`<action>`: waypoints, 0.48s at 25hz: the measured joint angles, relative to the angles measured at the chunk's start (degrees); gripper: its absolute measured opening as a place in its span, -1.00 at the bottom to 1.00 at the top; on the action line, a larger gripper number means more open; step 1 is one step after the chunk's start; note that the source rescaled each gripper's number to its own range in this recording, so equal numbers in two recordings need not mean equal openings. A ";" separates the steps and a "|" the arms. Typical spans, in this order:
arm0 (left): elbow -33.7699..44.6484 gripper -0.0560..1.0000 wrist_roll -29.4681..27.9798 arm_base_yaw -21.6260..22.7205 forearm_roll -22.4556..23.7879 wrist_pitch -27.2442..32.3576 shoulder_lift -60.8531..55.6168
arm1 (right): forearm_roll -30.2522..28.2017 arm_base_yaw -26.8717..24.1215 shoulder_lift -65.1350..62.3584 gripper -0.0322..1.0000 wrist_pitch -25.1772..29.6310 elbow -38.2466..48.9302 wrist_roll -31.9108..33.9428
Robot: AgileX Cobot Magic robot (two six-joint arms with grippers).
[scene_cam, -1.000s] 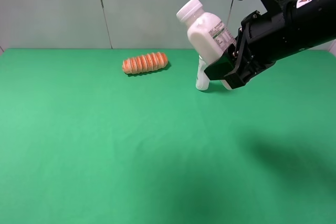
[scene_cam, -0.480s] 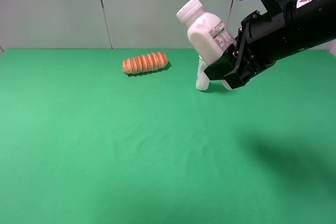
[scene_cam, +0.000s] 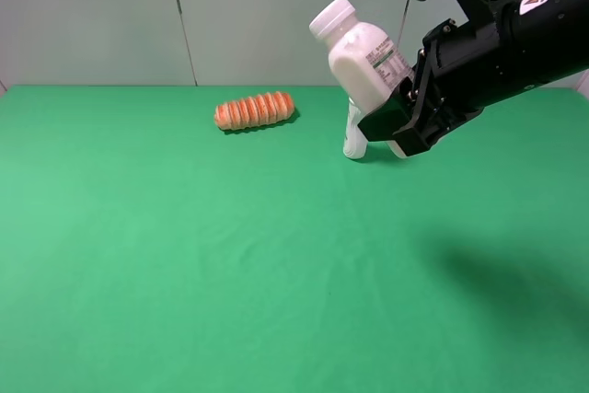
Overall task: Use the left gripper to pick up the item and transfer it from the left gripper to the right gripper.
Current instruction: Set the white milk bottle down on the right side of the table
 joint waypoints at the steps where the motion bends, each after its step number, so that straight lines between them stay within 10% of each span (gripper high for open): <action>1: 2.32 1.00 -0.08 0.00 0.00 0.00 -2.33 | 0.00 0.00 0.00 -0.91 0.00 0.00 0.00; 12: 16.38 1.00 -1.71 0.00 0.27 -0.91 -19.37 | 0.00 0.00 0.00 -0.91 0.05 0.00 2.13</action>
